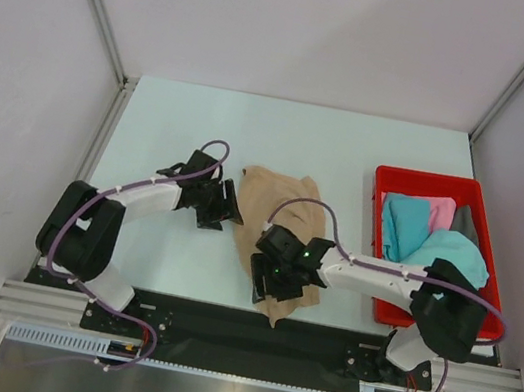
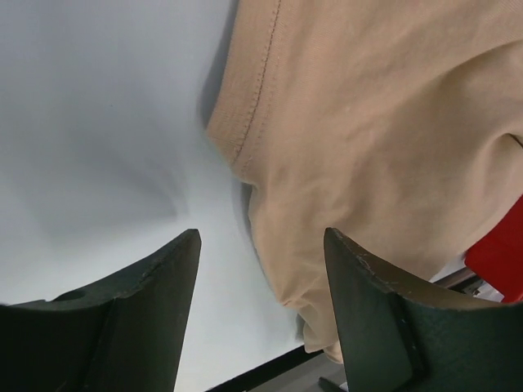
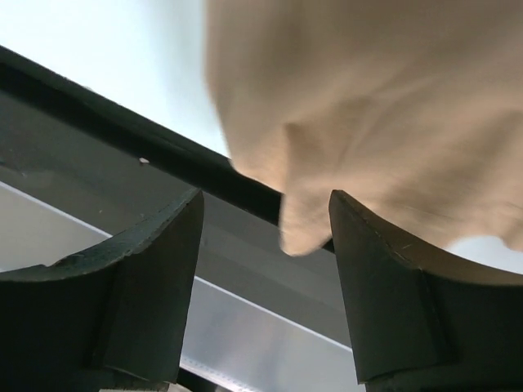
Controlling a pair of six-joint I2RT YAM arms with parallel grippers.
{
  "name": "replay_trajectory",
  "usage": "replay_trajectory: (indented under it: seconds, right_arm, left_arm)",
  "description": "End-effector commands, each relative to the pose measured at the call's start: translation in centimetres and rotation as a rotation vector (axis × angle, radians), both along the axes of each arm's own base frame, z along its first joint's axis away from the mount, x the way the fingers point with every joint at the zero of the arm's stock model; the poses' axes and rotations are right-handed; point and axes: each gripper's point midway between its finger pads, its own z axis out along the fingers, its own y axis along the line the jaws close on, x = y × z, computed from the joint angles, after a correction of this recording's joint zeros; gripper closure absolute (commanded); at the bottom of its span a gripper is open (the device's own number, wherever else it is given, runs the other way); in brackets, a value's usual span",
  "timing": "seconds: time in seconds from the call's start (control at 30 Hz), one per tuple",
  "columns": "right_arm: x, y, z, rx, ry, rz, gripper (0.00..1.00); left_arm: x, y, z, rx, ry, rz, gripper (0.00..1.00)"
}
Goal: Fold and stack the t-shirts
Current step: Flatten the tshirt out
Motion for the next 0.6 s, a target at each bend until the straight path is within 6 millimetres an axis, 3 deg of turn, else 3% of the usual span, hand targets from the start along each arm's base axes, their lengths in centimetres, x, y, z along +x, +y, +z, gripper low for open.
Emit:
replay_trajectory:
  seconds: [0.0,0.2,0.33,0.37,0.43,0.47,0.53,0.57]
  right_arm:
    - [0.4,2.2,-0.2,-0.005,-0.055,0.016,0.32]
    - [1.0,1.1,-2.0,-0.116,-0.095,0.0,0.33]
    - [1.3,1.0,-3.3,-0.138,-0.107,0.024,0.43]
    - [1.4,1.1,-3.5,-0.142,-0.108,0.03,0.54]
    - [1.5,1.2,-3.9,-0.162,-0.107,0.037,0.69]
    - [1.5,1.1,-4.2,-0.175,-0.106,0.051,0.84]
    - [1.6,1.2,-3.8,-0.182,-0.107,0.066,0.97]
    - [1.7,1.3,-3.1,-0.176,-0.119,0.079,1.0]
  left_arm:
    - [2.0,-0.5,0.0,-0.01,-0.021,0.029,0.32]
    - [2.3,-1.3,-1.8,-0.023,0.039,0.026,0.39]
    - [2.6,-1.2,-2.5,-0.016,0.036,0.018,0.6]
    - [2.8,-1.1,-2.6,-0.012,0.034,0.017,0.62]
    - [3.2,-0.9,-2.6,-0.004,0.022,0.011,0.81]
    - [3.4,-0.6,-2.5,-0.004,0.022,0.016,0.95]
    - [3.8,0.0,-1.5,0.004,0.005,0.024,1.0]
    - [4.7,0.7,0.4,0.022,-0.06,0.047,1.0]
